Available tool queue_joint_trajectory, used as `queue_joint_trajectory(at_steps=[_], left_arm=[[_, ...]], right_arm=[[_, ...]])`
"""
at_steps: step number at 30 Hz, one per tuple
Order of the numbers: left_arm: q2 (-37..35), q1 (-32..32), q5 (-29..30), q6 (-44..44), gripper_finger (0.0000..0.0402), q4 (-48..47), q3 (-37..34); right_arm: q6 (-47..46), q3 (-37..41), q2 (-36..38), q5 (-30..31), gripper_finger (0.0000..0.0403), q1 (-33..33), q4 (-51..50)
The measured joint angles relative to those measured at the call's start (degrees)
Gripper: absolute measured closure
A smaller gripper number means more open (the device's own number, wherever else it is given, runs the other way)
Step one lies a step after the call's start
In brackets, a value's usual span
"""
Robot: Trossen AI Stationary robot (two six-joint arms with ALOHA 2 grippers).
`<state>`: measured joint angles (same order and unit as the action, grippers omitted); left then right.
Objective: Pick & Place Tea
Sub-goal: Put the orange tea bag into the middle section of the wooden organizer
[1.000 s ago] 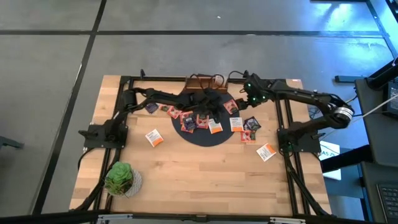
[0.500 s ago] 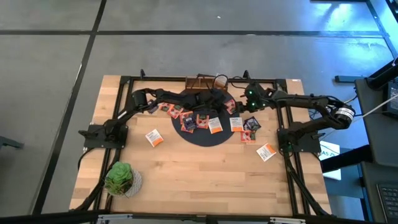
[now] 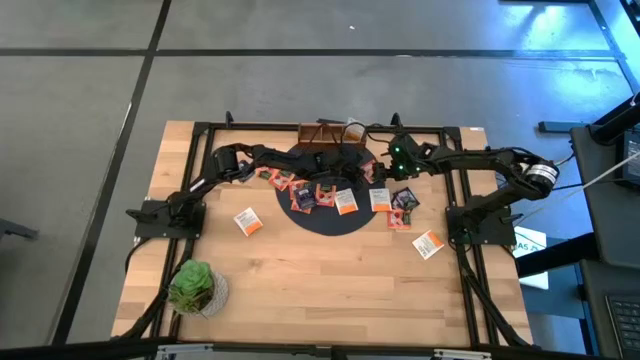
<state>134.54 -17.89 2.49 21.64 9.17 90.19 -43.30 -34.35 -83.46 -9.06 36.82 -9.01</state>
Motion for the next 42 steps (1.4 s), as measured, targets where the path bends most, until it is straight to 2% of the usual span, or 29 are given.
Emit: queue_joint_trajectory(at_steps=[3,20,23,35,42], left_arm=[[1.16,-0.06,-0.89,2.12,0.0399,0.41,0.03],[1.60,-0.04,-1.34,1.63,0.0399,0.24,0.11],[1.62,-0.04,-1.37,1.65,0.0398,0.18,0.09],[1.67,-0.04,-1.45,1.67,0.0400,0.09,0.04],[1.69,-0.02,-1.47,1.67,0.0398,0.09,0.02]], right_arm=[[-0.08,0.00,-1.43,0.06,0.0111,0.03,0.80],[-0.05,0.02,-2.47,0.10,0.0118,0.00,5.42],[-0.07,0.02,-2.47,0.07,0.0138,0.02,5.20],[0.20,0.02,-2.47,0.00,0.0272,0.02,4.83],[1.67,0.00,-2.45,0.02,0.0331,0.02,4.61]])
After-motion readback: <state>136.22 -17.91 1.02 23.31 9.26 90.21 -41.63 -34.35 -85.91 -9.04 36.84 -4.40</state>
